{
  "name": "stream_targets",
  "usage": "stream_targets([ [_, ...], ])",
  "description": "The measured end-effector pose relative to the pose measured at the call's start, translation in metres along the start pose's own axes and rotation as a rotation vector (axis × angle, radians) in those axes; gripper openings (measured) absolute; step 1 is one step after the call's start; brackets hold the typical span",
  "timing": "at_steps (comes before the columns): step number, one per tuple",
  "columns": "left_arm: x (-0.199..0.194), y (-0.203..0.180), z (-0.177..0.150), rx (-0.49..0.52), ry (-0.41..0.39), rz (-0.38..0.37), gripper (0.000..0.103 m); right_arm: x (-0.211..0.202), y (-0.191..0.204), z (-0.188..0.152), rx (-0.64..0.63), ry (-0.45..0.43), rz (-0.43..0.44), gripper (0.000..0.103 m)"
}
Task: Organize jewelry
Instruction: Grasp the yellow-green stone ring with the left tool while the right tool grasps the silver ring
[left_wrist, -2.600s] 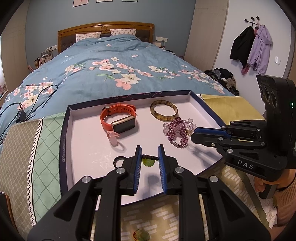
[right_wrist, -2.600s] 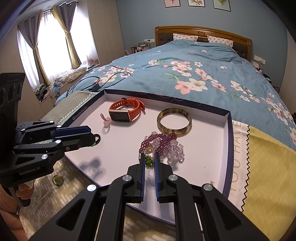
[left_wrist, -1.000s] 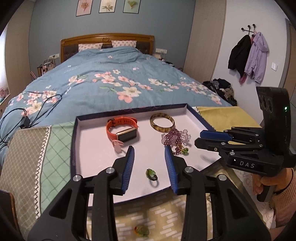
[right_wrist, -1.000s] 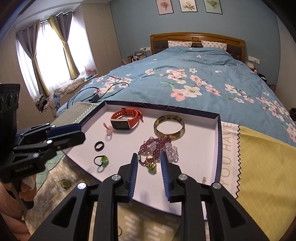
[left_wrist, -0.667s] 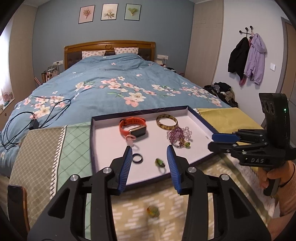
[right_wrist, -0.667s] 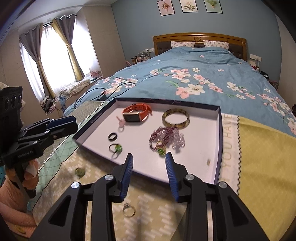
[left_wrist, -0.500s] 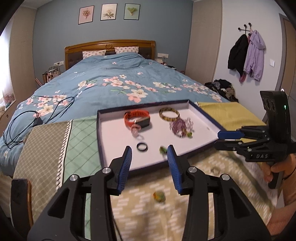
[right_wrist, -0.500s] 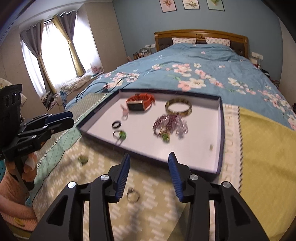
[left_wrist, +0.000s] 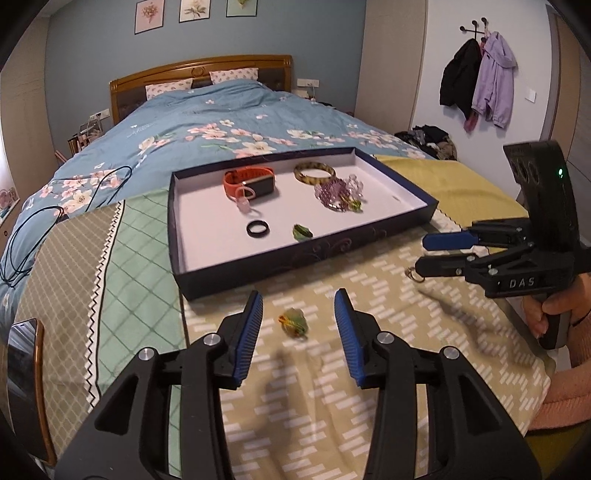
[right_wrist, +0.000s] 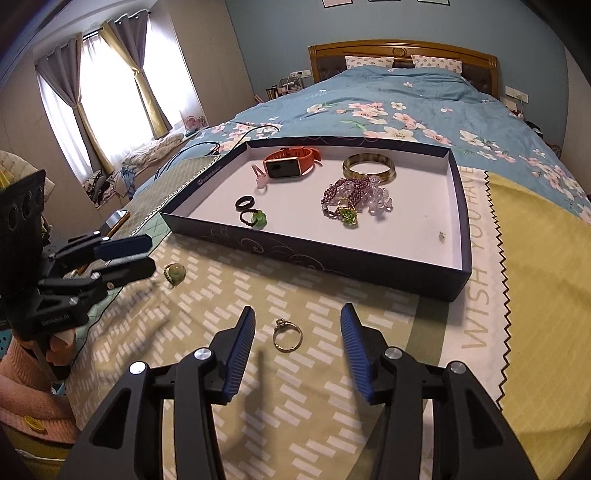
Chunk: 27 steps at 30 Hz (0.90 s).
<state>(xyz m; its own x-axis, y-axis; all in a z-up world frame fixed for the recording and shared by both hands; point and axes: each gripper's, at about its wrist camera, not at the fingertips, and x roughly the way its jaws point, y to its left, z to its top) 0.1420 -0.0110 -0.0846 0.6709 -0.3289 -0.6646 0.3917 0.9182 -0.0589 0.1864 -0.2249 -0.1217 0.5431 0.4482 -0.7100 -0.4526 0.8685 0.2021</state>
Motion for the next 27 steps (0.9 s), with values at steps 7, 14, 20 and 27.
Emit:
stream_targets([
  [7, 0.01, 0.002, 0.002, -0.015, 0.039, -0.012, 0.041, 0.002, 0.005, -0.003, -0.005, 0.02, -0.003, 0.049],
  [14, 0.024, -0.001, 0.003, 0.0, 0.101, -0.011, 0.041, 0.004, 0.007, -0.005, -0.011, 0.042, -0.008, 0.049],
  [20, 0.036, 0.006, 0.002, -0.034, 0.152, -0.016, 0.04, 0.006, 0.013, -0.005, -0.037, 0.049, -0.035, 0.049],
  [27, 0.042, 0.005, 0.002, -0.024, 0.16, -0.019, 0.038, 0.009, 0.018, -0.004, -0.058, 0.055, -0.07, 0.042],
])
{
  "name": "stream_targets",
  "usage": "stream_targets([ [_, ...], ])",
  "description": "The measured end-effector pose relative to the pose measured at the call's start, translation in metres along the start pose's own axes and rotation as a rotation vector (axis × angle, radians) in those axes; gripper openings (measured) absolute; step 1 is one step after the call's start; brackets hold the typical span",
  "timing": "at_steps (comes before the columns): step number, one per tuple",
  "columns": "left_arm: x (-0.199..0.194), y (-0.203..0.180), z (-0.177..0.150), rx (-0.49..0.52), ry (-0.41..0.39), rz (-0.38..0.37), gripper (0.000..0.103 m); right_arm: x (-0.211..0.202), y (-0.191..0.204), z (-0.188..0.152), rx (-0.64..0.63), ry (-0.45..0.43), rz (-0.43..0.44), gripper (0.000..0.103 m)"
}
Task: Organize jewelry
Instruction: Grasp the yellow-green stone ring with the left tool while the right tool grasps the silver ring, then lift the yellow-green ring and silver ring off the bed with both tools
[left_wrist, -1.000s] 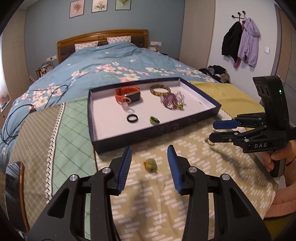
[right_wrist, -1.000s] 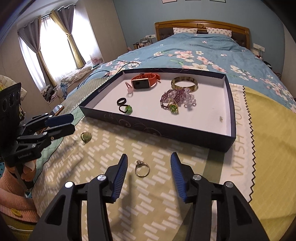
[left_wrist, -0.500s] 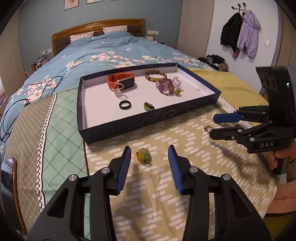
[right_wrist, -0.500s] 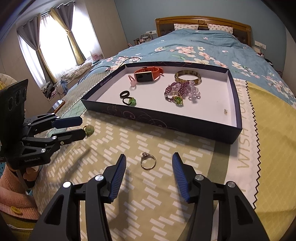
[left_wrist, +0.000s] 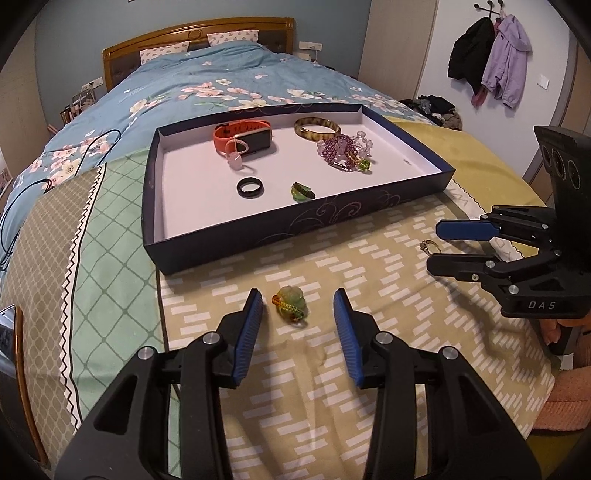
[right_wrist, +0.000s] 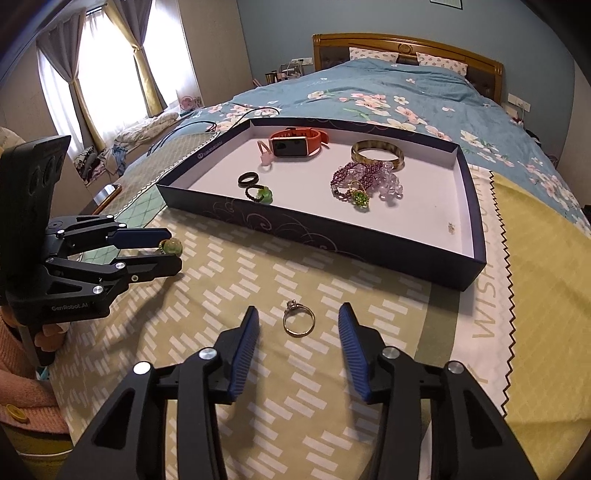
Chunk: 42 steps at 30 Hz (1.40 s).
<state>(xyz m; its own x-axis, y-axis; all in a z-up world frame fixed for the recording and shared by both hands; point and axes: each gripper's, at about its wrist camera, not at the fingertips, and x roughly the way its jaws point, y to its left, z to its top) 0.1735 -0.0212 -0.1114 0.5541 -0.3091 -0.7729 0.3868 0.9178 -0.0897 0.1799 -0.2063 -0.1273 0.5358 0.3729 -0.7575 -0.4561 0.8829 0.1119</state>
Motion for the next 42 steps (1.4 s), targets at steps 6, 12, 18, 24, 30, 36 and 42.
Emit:
stream_targets([
  [6, 0.001, -0.003, 0.001, 0.008, 0.003, 0.004, 0.032, 0.001, 0.003, 0.001, -0.02, 0.004, -0.036, 0.03],
  [12, 0.0, -0.004, 0.001, 0.01, 0.004, 0.0, 0.026, 0.001, 0.008, 0.001, -0.047, 0.003, -0.05, 0.016],
  [18, -0.001, -0.009, 0.0, 0.018, 0.004, -0.017, 0.017, 0.001, 0.01, 0.0, -0.044, -0.001, -0.055, 0.016],
  [24, -0.001, -0.009, -0.001, 0.017, 0.002, -0.017, 0.017, -0.001, 0.006, 0.001, -0.022, -0.01, -0.042, 0.016],
  [30, -0.001, -0.01, -0.001, 0.013, 0.006, -0.017, 0.017, -0.003, 0.002, 0.0, -0.008, -0.02, -0.022, 0.016],
  [36, -0.002, -0.01, -0.001, 0.016, 0.006, -0.014, 0.017, -0.005, -0.001, 0.0, 0.008, -0.03, -0.007, 0.016],
  [42, -0.003, -0.013, -0.001, 0.012, 0.0, -0.018, 0.017, -0.007, -0.002, 0.001, 0.018, -0.041, 0.004, 0.016],
])
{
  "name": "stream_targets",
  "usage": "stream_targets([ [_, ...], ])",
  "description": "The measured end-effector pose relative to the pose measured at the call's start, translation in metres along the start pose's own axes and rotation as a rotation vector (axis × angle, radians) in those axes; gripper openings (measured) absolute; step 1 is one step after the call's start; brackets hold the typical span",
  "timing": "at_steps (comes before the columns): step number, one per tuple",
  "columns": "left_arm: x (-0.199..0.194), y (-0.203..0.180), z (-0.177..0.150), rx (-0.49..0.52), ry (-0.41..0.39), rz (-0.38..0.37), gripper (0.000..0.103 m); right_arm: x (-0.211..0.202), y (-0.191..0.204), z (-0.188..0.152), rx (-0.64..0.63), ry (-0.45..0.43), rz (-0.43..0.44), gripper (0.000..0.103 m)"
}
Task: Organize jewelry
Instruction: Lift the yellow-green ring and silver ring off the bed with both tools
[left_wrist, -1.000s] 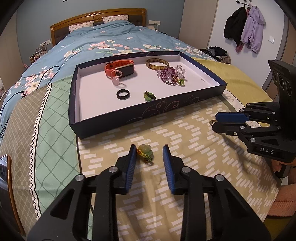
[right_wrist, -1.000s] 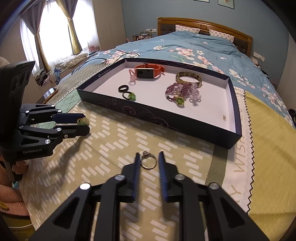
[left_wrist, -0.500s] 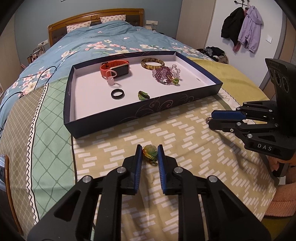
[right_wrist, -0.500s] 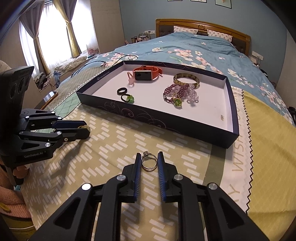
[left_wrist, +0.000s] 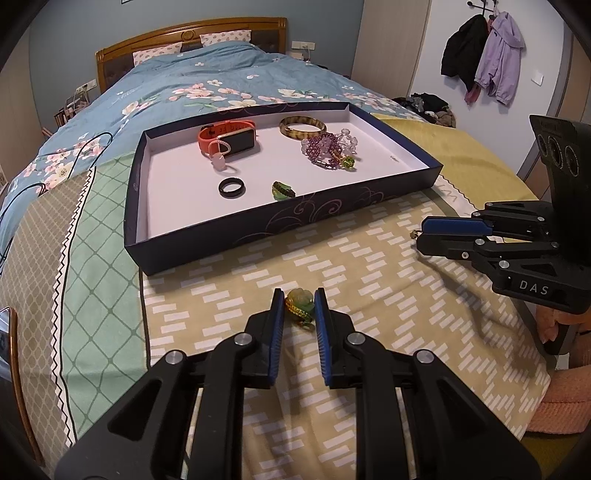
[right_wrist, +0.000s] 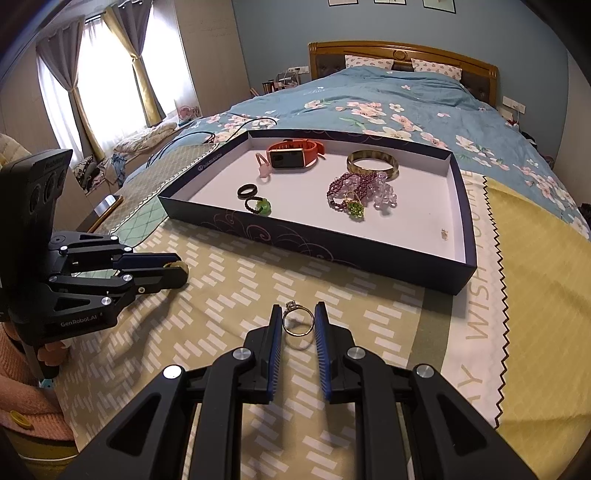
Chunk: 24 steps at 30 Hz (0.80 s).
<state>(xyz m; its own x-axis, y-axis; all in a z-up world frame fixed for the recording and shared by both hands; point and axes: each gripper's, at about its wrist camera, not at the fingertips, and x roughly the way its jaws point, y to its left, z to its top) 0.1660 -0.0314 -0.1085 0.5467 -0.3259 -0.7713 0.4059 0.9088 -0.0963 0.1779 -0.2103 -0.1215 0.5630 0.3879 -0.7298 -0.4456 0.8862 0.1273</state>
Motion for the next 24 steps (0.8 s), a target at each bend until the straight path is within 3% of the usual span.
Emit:
stream_targets([
  [24, -0.014, -0.007, -0.005, -0.036, -0.046, -0.044, 0.017, -0.01, -0.004, 0.003, 0.031, -0.046, 0.023, 0.016],
])
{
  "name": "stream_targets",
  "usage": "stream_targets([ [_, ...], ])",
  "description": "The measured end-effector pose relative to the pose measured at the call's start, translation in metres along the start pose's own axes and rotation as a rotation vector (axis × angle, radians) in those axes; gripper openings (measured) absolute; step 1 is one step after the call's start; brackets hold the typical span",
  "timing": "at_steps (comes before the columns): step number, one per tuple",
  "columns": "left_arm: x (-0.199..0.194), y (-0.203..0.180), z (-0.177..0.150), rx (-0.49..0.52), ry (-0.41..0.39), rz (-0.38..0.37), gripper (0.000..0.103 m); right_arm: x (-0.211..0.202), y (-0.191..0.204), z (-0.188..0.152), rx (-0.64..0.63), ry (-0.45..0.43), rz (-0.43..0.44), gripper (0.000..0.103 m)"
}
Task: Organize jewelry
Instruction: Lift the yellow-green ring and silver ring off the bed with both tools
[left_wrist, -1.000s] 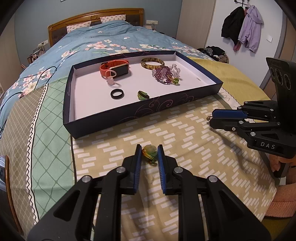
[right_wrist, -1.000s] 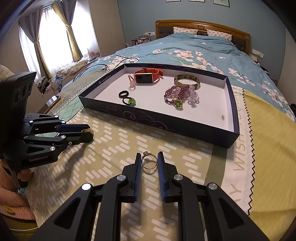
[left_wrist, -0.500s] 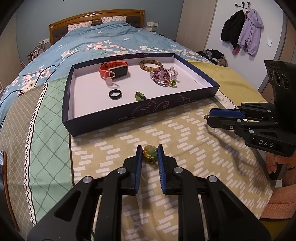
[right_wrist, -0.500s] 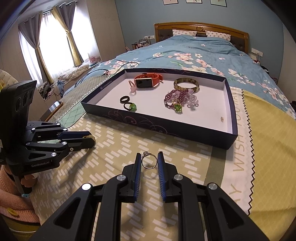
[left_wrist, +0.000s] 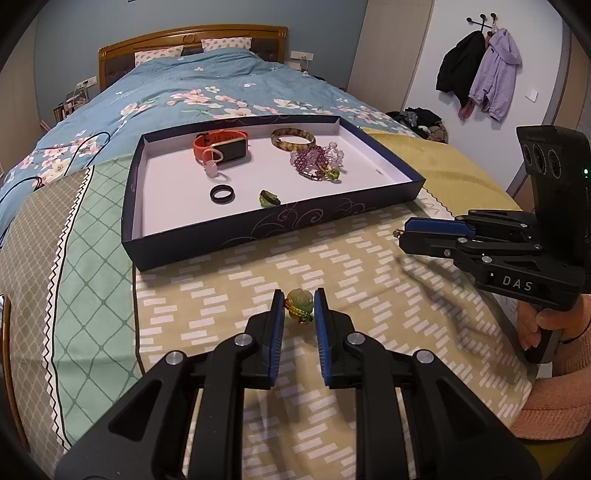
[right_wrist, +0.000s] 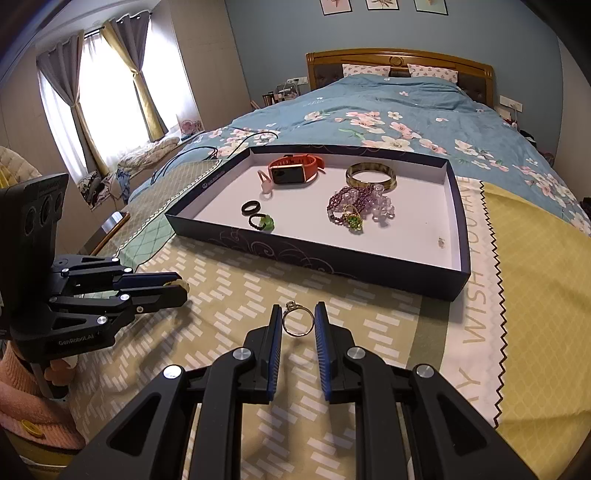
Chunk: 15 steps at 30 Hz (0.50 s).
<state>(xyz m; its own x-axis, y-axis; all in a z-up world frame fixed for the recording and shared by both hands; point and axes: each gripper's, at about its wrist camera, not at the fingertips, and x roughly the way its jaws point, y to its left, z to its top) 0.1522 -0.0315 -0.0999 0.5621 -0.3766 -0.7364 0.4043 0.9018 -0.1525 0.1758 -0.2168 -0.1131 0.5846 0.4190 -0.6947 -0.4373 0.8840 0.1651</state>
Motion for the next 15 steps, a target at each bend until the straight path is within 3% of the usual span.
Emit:
stream_targets([
  [15, -0.0085, -0.0065, 0.0047, -0.006, -0.034, -0.025, 0.017, -0.0033, -0.0022, 0.0012, 0.014, -0.019, 0.003, 0.016],
])
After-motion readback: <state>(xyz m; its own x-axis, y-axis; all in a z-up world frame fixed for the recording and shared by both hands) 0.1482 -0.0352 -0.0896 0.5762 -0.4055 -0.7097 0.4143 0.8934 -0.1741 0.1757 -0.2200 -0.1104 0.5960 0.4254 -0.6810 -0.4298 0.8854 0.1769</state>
